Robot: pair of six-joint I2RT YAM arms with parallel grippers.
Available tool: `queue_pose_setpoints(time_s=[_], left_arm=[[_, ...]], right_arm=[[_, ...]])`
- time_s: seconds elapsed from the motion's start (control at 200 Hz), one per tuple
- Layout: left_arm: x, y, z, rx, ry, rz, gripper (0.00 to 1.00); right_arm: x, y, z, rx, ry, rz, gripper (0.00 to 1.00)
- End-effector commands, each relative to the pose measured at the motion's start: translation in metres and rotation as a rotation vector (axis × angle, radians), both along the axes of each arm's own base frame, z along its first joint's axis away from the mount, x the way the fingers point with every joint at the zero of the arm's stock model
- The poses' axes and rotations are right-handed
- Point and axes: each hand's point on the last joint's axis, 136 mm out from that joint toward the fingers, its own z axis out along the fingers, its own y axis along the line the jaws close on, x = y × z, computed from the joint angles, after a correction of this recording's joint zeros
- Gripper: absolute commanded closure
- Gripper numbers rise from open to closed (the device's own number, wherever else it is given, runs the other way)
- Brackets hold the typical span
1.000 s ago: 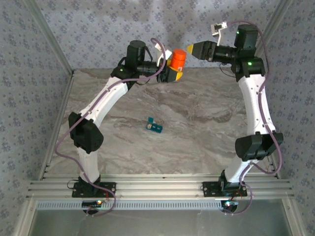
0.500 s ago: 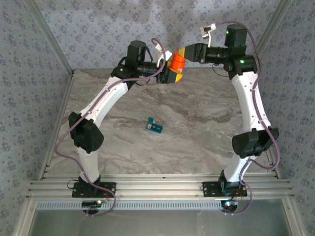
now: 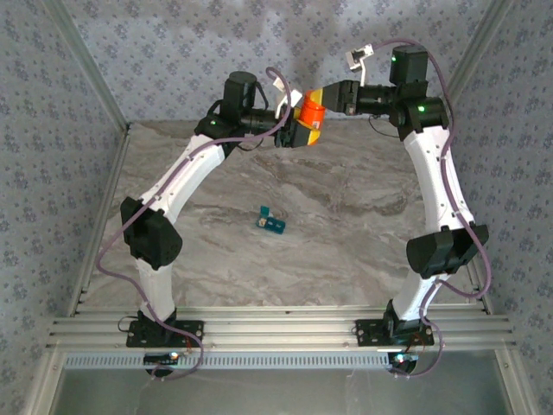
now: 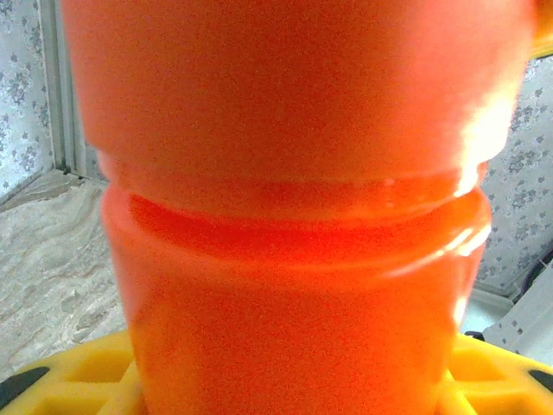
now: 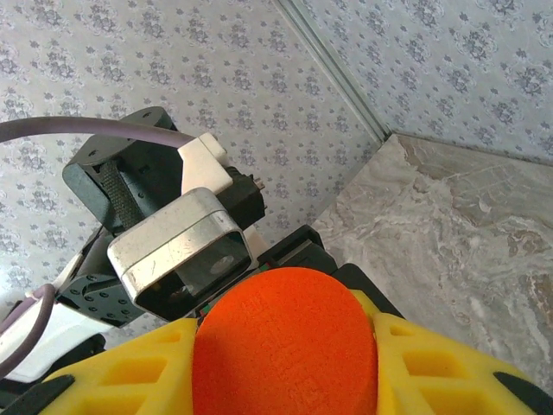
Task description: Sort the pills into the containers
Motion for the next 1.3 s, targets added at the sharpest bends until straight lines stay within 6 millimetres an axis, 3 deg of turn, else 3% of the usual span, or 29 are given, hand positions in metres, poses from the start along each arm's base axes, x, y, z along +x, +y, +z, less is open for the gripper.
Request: queue_pose_setpoints(time_s=[0.0,0.355,0.58,1.009,1.294], left_arm=[[-0.005,-0.004,0.019,-0.035,-0.068,-0.022,1.0],[0.011,-0.002,0.029,-0.041,-0.134,0.097,1.0],[0.014,-0.003,0.032,-0.051,-0.156,0.124,1.0],[0.014,-0.004,0.027,-0.043,-0.149,0.114,1.0],[0.014,-0.004,0.023,-0.033,-0.142,0.109,1.0]], right_arm=[[-0.009,0.004,-0.003,-0.021,0.003,-0.001,0.62],[-0.002,-0.003,-0.037,-0.082,0.044,-0.279,0.64],[-0.002,-0.001,-0.044,-0.089,0.052,-0.341,0.64],[0.006,-0.007,-0.027,-0.042,0.062,-0.321,0.55],[0.006,-0.027,0.005,0.028,0.03,-0.287,0.31]])
